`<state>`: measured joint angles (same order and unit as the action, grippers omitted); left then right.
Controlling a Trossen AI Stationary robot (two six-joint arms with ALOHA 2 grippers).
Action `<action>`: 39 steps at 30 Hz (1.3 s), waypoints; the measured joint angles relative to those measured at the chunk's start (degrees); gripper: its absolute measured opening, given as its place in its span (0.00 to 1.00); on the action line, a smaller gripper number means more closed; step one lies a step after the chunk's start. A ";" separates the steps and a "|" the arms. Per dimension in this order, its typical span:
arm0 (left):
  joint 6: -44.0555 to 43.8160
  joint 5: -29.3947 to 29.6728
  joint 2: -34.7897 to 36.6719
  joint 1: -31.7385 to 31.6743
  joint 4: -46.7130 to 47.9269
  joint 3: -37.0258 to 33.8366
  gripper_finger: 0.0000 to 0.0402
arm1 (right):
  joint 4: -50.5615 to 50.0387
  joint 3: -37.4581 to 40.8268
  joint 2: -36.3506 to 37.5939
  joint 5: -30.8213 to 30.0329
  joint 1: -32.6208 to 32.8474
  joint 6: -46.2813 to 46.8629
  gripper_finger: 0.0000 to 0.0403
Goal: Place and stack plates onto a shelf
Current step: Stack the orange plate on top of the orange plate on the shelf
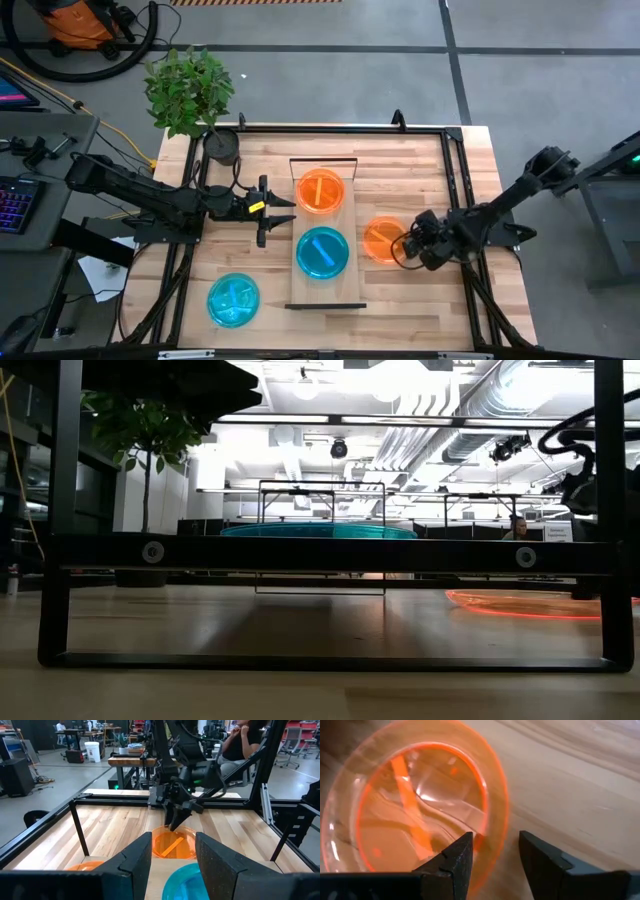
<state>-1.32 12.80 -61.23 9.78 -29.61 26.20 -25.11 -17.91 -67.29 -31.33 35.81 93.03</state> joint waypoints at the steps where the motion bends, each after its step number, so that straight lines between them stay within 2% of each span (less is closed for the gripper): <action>1: 0.00 0.00 0.00 0.01 0.00 0.00 0.35 | 1.79 0.00 -1.12 -0.92 0.26 0.64 0.38; 5: 0.02 0.00 0.00 0.00 0.00 0.00 0.35 | 5.32 -0.06 -4.59 -3.74 1.33 4.31 0.38; 7: 0.02 0.00 0.00 0.01 0.00 0.00 0.35 | 5.25 -0.20 -6.22 -4.31 1.50 5.98 0.34; 9: 0.02 0.00 0.00 0.02 0.00 0.00 0.35 | 5.20 -0.26 -7.85 -5.09 1.53 6.73 0.26; 12: 0.02 0.00 0.00 0.01 0.00 0.00 0.35 | 5.07 -0.20 -9.49 -6.42 1.53 7.97 0.07; 13: 0.02 0.00 0.00 0.01 0.00 0.00 0.35 | 4.94 -0.19 -9.54 -6.64 1.53 8.88 0.04; 15: 0.02 0.00 0.00 0.00 0.10 0.00 0.35 | 3.51 -0.09 -8.70 -6.77 1.47 11.24 0.03; 19: 0.02 0.00 0.00 0.02 0.17 0.00 0.35 | -1.43 0.22 -3.63 -7.64 1.59 12.27 0.01; 27: 0.05 0.00 0.00 0.00 0.19 0.00 0.35 | -12.15 0.24 12.82 -11.18 2.95 10.89 0.00; 33: 0.90 0.02 0.00 0.00 0.20 0.00 0.35 | -12.86 0.20 23.64 -15.94 3.73 5.10 0.00; 39: 0.91 0.02 0.01 0.01 0.20 0.00 0.35 | -11.95 0.20 29.60 -22.66 3.74 0.13 0.00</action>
<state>-0.42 12.82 -61.23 9.79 -29.41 26.20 -37.06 -17.72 -37.69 -53.99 39.55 93.16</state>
